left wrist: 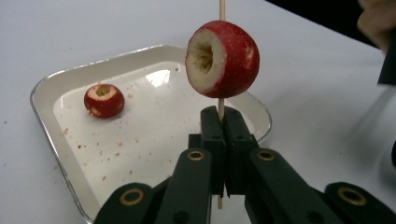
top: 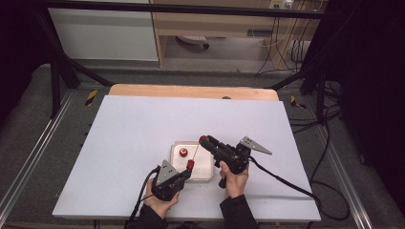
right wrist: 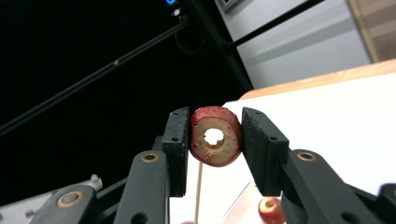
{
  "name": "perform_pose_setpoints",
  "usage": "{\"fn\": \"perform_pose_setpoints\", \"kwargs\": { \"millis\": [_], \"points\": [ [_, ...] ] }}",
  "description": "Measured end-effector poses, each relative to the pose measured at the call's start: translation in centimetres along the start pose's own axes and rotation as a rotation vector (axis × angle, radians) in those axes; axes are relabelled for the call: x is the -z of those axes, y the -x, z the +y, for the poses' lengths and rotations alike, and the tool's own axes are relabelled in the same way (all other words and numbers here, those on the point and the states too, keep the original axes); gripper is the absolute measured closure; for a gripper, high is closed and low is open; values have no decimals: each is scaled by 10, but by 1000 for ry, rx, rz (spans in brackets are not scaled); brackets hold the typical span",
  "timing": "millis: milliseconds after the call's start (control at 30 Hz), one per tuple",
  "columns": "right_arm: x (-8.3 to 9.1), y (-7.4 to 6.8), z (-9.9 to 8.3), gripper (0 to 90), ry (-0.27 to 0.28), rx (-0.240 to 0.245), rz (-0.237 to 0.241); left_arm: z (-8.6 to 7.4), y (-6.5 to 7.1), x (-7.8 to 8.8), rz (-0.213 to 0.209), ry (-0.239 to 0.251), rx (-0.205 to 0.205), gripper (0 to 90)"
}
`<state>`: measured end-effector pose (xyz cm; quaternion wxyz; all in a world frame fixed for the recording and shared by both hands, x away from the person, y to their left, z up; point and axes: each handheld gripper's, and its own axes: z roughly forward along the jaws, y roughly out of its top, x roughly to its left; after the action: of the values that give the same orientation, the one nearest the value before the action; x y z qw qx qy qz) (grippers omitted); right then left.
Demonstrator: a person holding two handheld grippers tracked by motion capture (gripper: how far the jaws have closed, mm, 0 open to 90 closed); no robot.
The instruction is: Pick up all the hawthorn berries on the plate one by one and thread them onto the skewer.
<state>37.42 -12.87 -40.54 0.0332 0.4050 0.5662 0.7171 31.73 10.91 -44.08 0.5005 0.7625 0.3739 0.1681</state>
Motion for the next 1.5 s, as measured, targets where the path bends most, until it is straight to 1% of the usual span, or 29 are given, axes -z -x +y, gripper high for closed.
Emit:
{"fn": "perform_pose_setpoints", "kwargs": {
  "millis": [33, 67, 167, 233, 300, 367, 467, 600, 700, 867, 967, 1200, 1233, 1300, 1400, 1433, 1467, 1500],
  "points": [
    [-1, 1, -2, 635, -7, -2, 4, 0, 1, 0, 4, -1, 0, 886],
    [-2, 1, -4, 635, -5, -2, 6, -1, 1, -1, 6, -14, -2, 886],
    [-3, 2, -7, 635, 10, -18, 7, -3, 0, 0, 4, -27, 12, 886],
    [-3, 3, -4, 634, 22, -37, 3, -3, -1, 1, 1, -33, 12, 886],
    [-3, 4, 2, 634, 30, -75, 3, -3, 0, 2, -3, -47, -14, 886],
    [-3, 5, 7, 634, 25, -119, 1, -3, 2, 3, -11, -55, -25, 886],
    [-2, 5, 12, 633, 28, -139, 9, 0, 4, 4, -20, -51, -26, 885],
    [-2, 5, 11, 633, 38, -136, 24, 3, 5, 3, -36, -50, -8, 885],
    [-2, 5, 9, 633, 40, -130, 36, 4, 5, 4, -39, -50, 3, 885],
    [-3, 5, 5, 632, 22, -110, 39, 5, 3, 4, -38, -55, 18, 885],
    [-4, 5, 4, 633, 21, -99, 41, 5, 3, 2, -42, -71, 25, 885],
    [-3, 5, 3, 632, 5, -71, 34, 6, 3, 3, -50, -75, 40, 885],
    [-4, 6, 2, 632, 0, -59, 32, 6, 3, 3, -50, -74, 41, 885],
    [-5, 6, 0, 632, -11, -56, 36, 8, 3, 3, -48, -74, 55, 885],
    [-6, 6, -4, 632, -23, -50, 40, 9, 4, 3, -46, -62, 88, 885],
    [-6, 6, -6, 632, -30, -55, 44, 10, 4, 3, -43, -62, 97, 885],
    [-6, 6, -8, 632, -30, -50, 44, 9, 5, 3, -46, -65, 105, 885],
    [-6, 6, -10, 632, -32, -44, 44, 10, 5, 3, -44, -58, 111, 885]
  ]
}}
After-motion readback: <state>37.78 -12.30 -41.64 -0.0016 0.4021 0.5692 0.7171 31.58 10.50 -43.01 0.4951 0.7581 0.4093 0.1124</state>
